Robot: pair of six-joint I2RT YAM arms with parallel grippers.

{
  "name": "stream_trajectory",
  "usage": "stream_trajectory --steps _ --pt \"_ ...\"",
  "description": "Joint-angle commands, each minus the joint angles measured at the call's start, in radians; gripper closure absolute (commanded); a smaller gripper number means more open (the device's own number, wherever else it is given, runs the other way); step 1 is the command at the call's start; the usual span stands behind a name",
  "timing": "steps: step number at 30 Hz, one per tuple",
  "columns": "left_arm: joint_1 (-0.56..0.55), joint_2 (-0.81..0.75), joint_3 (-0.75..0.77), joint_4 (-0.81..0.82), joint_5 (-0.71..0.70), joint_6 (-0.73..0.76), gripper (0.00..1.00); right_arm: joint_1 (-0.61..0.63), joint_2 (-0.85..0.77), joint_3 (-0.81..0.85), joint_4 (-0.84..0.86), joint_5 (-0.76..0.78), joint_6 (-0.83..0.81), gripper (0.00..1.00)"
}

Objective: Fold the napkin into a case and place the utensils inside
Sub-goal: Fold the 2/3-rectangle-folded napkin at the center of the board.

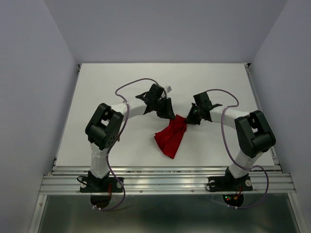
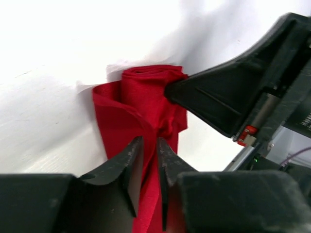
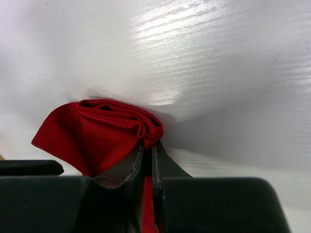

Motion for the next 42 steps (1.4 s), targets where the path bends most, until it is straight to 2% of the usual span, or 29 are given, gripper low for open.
stream_trajectory --steps 1,4,7,10,11,15,25,29,32,42 --pt "0.008 -0.071 -0.004 -0.016 -0.083 -0.005 0.62 0.0 0.005 -0.026 0.01 0.012 0.003 0.95" --pt "0.005 -0.07 -0.006 -0.021 -0.074 0.003 0.45 0.0 0.002 -0.026 0.007 0.012 0.005 0.95" --pt "-0.005 -0.085 -0.007 -0.033 -0.106 0.026 0.38 0.0 0.001 -0.026 0.007 0.012 0.006 0.95" --pt "-0.033 -0.094 0.023 -0.091 -0.195 0.07 0.25 0.0 -0.001 -0.024 0.004 0.01 0.005 0.95" --pt "-0.053 -0.093 0.032 -0.106 -0.244 0.083 0.24 0.0 -0.002 -0.024 0.006 0.009 0.005 0.95" --pt "-0.097 -0.082 0.068 -0.178 -0.359 0.132 0.25 0.0 -0.005 -0.021 0.001 0.009 0.003 0.95" --pt "-0.162 -0.028 0.12 -0.241 -0.445 0.159 0.31 0.0 -0.011 -0.017 -0.004 0.007 0.002 0.95" --pt "-0.171 -0.017 0.131 -0.251 -0.459 0.156 0.46 0.0 -0.011 -0.02 -0.004 0.009 0.002 0.95" --pt "-0.176 -0.014 0.137 -0.251 -0.455 0.161 0.52 0.0 -0.011 -0.023 -0.004 0.012 0.003 0.95" --pt "-0.19 0.016 0.158 -0.263 -0.442 0.167 0.51 0.0 -0.011 -0.021 -0.002 0.01 0.005 0.95"
